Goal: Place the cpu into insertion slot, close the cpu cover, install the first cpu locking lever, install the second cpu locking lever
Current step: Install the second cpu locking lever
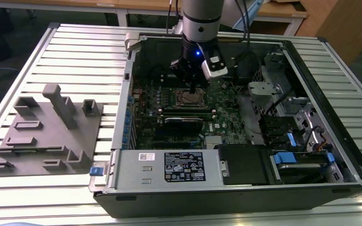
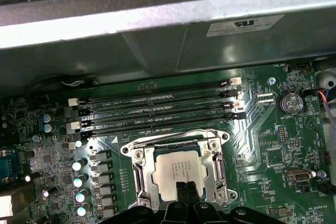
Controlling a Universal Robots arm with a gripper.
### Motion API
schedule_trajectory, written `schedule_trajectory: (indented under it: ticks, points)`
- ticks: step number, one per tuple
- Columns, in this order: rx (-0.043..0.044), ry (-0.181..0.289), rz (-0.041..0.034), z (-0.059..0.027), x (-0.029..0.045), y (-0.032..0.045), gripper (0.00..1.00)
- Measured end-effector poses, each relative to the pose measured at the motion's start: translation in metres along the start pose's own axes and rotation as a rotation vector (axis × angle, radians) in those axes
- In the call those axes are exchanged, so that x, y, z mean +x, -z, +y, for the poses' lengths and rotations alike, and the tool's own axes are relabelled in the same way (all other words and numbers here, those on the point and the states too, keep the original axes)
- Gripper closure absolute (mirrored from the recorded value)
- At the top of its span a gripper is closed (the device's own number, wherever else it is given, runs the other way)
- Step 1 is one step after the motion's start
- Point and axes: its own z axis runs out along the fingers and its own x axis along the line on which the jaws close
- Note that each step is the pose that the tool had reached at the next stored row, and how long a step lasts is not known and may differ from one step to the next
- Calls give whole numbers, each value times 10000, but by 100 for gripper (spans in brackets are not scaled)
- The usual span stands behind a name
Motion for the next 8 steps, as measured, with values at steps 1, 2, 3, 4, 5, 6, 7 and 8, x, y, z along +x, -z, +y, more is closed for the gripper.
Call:
schedule_trajectory:
  ticks: [1, 2, 3, 4, 5, 6, 7, 8]
  points:
    - [0, 0, 0, 0, 0, 0, 89]
    - [2, 1, 1, 0, 0, 2, 89]
    - [6, 0, 3, -1, 0, 10, 89]
    - [3, 0, 1, 0, -1, 20, 89]
    - [1, 0, 0, 0, -1, 32, 89]
    - [1, 0, 1, 1, -2, 46, 89]
    - [1, 0, 1, 1, -2, 59, 89]
    - [0, 0, 0, 1, -3, 72, 89]
